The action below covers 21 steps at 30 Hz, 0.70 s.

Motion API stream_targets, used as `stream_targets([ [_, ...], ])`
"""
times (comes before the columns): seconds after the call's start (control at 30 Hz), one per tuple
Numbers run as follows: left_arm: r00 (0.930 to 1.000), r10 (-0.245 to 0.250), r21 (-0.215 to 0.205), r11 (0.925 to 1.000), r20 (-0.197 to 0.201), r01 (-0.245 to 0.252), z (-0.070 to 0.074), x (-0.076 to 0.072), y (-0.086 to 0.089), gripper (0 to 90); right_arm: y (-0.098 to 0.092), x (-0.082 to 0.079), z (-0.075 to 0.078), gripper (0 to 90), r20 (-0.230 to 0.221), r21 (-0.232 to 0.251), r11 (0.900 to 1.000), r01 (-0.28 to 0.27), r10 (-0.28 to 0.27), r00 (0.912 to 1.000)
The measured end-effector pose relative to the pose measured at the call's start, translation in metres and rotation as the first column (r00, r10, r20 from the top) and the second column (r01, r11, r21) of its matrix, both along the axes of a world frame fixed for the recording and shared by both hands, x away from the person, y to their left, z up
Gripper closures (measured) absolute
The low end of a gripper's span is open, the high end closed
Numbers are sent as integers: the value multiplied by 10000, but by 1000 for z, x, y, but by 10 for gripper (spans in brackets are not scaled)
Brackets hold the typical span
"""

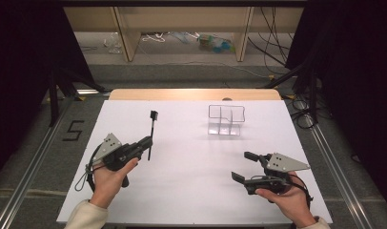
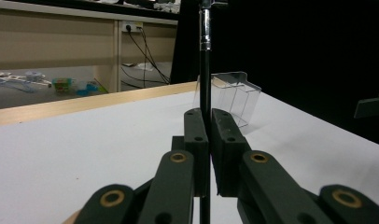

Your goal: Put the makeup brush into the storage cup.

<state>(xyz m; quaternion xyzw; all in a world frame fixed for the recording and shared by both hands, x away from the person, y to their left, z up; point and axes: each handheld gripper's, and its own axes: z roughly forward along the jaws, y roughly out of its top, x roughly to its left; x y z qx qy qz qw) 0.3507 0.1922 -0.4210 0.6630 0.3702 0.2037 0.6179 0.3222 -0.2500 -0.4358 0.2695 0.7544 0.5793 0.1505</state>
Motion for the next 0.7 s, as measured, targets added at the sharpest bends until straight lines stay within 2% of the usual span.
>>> stream_targets([
  [0.03,10000,-18,3,10000,-1,18,0,-1,-1,855,0,0,0,159,43,-7,10000,27,-27,10000],
  [0.07,9999,-75,-47,10000,84,76,0,-1,-2,855,2,1,-1,159,121,193,9998,-100,98,9999],
  [0.2,9996,-228,-127,9997,137,229,0,-2,-7,855,1,1,0,160,-5,35,10000,30,-30,10000],
  [0.3,9994,-331,-149,9993,138,333,-1,-2,-10,855,1,3,-1,161,283,256,9997,49,-56,9996],
  [0.33,9993,-355,-142,9993,103,356,-1,-2,-11,855,2,2,-1,160,15,338,9994,-11,10,10000],
  [0.37,9992,-378,-184,9991,110,380,-1,-2,-12,855,1,4,-1,160,167,333,9994,-74,68,9998],
  [0.43,9989,-438,-171,9989,136,441,-1,-2,-13,855,2,4,-1,161,141,384,9992,-73,67,9999],
  [0.57,9986,-518,-179,9985,128,520,-1,-3,-16,855,1,4,-1,161,223,358,9993,122,-130,9997],
  [0.63,9981,-596,-185,9980,130,598,-3,-3,-18,855,-2,2,1,161,-65,-18,9998,199,-199,9998],
  [0.67,9975,-678,-184,9975,178,681,-3,-2,-19,855,0,3,0,161,62,320,9995,84,-86,9999],
  [0.7,9972,-713,-166,9973,242,717,-3,-2,-20,855,0,4,0,161,127,264,9996,48,-51,9999],
])
